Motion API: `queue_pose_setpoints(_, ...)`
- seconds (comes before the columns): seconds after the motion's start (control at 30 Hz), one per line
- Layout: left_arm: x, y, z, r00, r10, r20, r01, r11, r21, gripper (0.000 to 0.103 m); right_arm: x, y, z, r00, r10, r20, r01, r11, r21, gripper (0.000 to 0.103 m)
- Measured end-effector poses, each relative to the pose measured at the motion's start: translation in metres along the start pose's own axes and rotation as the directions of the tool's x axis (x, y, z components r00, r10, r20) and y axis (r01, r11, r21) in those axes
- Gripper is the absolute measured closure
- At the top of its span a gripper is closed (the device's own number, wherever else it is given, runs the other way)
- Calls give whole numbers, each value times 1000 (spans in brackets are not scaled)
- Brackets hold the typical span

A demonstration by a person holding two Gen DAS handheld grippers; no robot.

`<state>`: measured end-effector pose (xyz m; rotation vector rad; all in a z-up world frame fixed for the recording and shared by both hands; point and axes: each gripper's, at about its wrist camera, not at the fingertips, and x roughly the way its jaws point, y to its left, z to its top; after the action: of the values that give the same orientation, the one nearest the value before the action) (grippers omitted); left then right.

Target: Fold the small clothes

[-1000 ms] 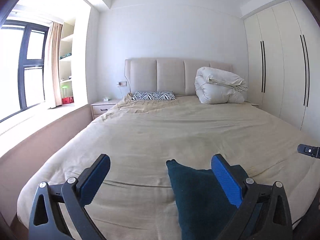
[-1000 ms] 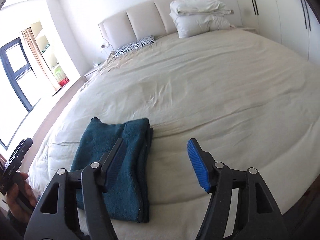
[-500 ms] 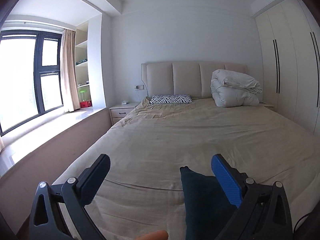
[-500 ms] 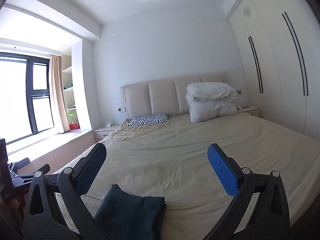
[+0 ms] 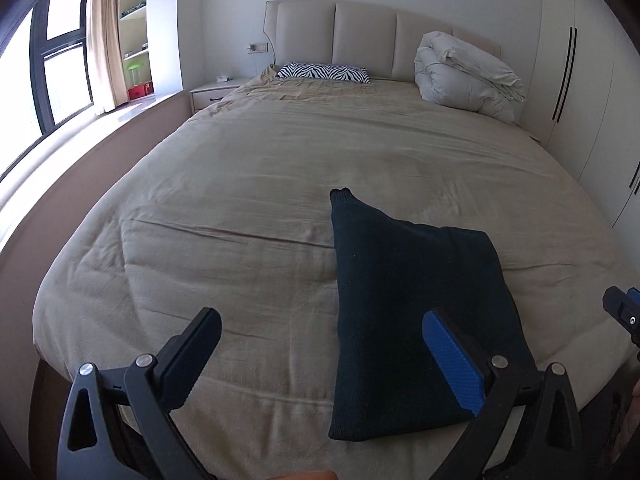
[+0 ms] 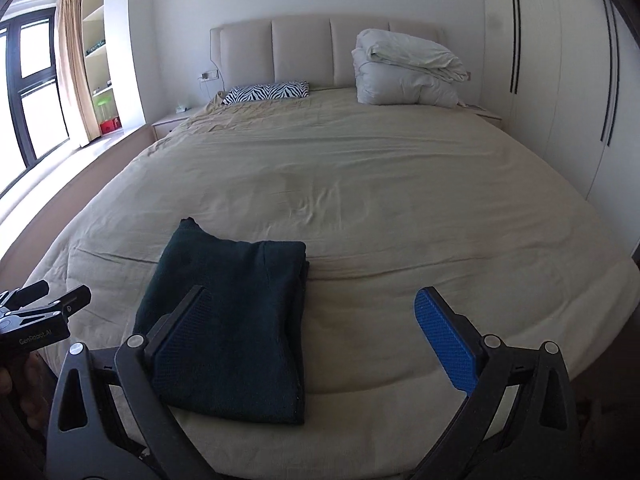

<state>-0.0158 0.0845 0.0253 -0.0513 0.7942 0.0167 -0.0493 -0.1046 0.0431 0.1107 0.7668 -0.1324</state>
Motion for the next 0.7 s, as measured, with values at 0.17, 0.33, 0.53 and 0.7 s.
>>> queue_pose_setpoints(0.17,9,-6,-5,999,-15,-32,16,1000,24,0,27,0,-21,995,6,-97,0,998,59,0)
queue_pose_setpoints(0.33,18,-8,-10,998,-20,-67,22,999,27,0,32,2,-25,995,-2,-102,7,999,52,0)
queue_pose_setpoints(0.53,22,-8,-13,996,-30,-81,32,999,21,0,23,3,-22,996,-16,-88,20,999,45,0)
queue_pose_setpoints(0.7,25,-9,-14,996,-29,-85,31,999,22,0,19,6,-21,997,-23,-80,26,999,34,0)
